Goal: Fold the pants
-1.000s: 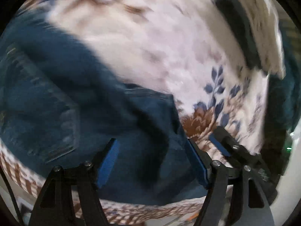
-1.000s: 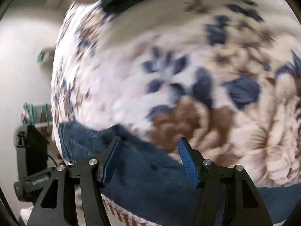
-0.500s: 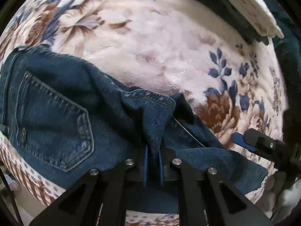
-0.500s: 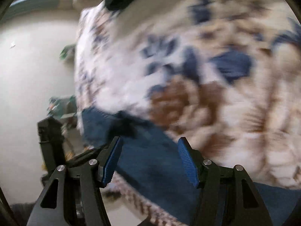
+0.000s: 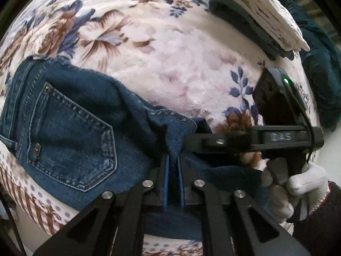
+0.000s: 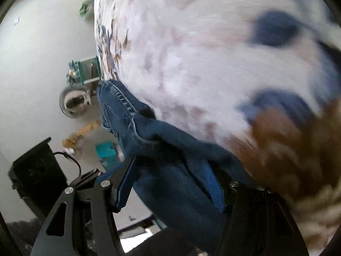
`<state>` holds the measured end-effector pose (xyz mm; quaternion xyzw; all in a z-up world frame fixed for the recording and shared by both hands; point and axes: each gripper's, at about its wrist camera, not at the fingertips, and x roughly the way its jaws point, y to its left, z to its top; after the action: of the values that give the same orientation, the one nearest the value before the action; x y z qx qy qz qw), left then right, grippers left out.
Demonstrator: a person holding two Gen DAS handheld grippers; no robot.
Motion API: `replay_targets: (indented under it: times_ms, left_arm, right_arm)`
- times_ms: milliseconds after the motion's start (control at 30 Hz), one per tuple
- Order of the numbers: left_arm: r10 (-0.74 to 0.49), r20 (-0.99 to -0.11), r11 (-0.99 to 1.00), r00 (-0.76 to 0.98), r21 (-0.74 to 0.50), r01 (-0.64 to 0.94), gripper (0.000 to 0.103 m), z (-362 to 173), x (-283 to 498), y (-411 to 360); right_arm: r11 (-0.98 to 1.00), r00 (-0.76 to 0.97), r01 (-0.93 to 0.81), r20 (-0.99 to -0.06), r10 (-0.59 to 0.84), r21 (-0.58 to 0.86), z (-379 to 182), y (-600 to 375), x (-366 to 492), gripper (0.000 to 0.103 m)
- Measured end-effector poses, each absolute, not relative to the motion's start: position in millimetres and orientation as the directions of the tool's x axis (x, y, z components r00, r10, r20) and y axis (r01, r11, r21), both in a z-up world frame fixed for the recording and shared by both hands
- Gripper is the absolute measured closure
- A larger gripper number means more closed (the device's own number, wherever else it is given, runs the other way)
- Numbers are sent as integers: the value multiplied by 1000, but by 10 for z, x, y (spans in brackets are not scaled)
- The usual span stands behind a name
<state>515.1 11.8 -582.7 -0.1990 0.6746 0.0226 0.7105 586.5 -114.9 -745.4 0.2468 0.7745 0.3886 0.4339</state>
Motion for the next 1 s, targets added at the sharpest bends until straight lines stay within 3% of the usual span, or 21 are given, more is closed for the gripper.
replay_targets:
  times_ms: [100, 167, 200, 267, 333, 467, 533, 600, 667, 700, 733, 767, 800, 867, 900, 933, 967, 1000]
  left_arm:
    - [-240, -966, 917, 93, -257, -304, 97, -5788, 5088, 167]
    - [-267, -956, 904, 122, -292, -313, 96, -5743, 5105, 142]
    - [-258, -955, 905, 144, -291, -309, 96, -5679, 5094, 163]
    - [-231, -957, 917, 178, -275, -288, 94, -5597, 5071, 222]
    - [-172, -971, 939, 168, -213, -270, 91, -5666, 5061, 306]
    - [-164, -983, 924, 82, -183, -337, 91, -6032, 5022, 605]
    - [-178, -982, 905, 58, -186, -383, 91, -6153, 4973, 744]
    - [-198, -978, 887, 60, -205, -413, 91, -6208, 4924, 839]
    - [-197, -978, 889, 65, -206, -408, 91, -6202, 4908, 847]
    - [-192, -979, 894, 65, -202, -399, 91, -6205, 4914, 833]
    - [-186, -980, 899, 65, -197, -392, 91, -6198, 4914, 823]
    - [-182, -981, 903, 66, -193, -383, 91, -6187, 4914, 804]
    - [-178, -982, 907, 67, -190, -375, 91, -6187, 4917, 785]
    - [-170, -983, 912, 65, -182, -368, 91, -6226, 4942, 724]
    - [-170, -983, 912, 67, -183, -367, 91, -6236, 4936, 705]
    - [-170, -983, 912, 68, -184, -367, 91, -6246, 4938, 701]
    - [-172, -983, 912, 68, -185, -366, 91, -6254, 4940, 695]
    - [-175, -982, 912, 68, -188, -364, 91, -6261, 4947, 676]
  right_arm:
    - [592, -507, -48, -530, 679, 804, -7393, -943, 5826, 37]
    - [564, -501, -101, -532, 683, 820, -7299, -807, 5760, 82]
    - [573, -482, -135, -559, 675, 808, -7234, -755, 5723, 86]
    - [623, -430, -198, -638, 639, 757, -7117, -677, 5699, 88]
    - [651, -387, -151, -651, 654, 744, -7069, -773, 5768, 91]
    - [631, -281, 103, -586, 760, 769, -7163, -1275, 6101, 97]
    - [648, -245, 123, -610, 754, 751, -7182, -1461, 6241, 102]
    - [570, -248, 158, -526, 813, 806, -7127, -1562, 6330, 102]
    - [593, -280, 87, -552, 786, 800, -6949, -1548, 6345, 98]
    - [620, -315, 45, -578, 753, 783, -6891, -1485, 6314, 81]
    - [637, -342, 18, -594, 729, 771, -6863, -1464, 6276, 46]
    - [647, -361, -12, -607, 708, 762, -6832, -1391, 6211, 32]
    - [639, -372, -32, -603, 706, 768, -6821, -1314, 6152, 24]
    - [658, -411, -71, -623, 666, 750, -6916, -1176, 6051, 25]
    - [672, -431, -92, -638, 638, 735, -6970, -1079, 5998, 32]
    - [673, -457, -97, -634, 624, 733, -7032, -968, 5944, 65]
    - [684, -483, -109, -639, 598, 722, -7085, -917, 5882, 85]
    - [708, -487, -135, -669, 562, 693, -7120, -914, 5832, 96]
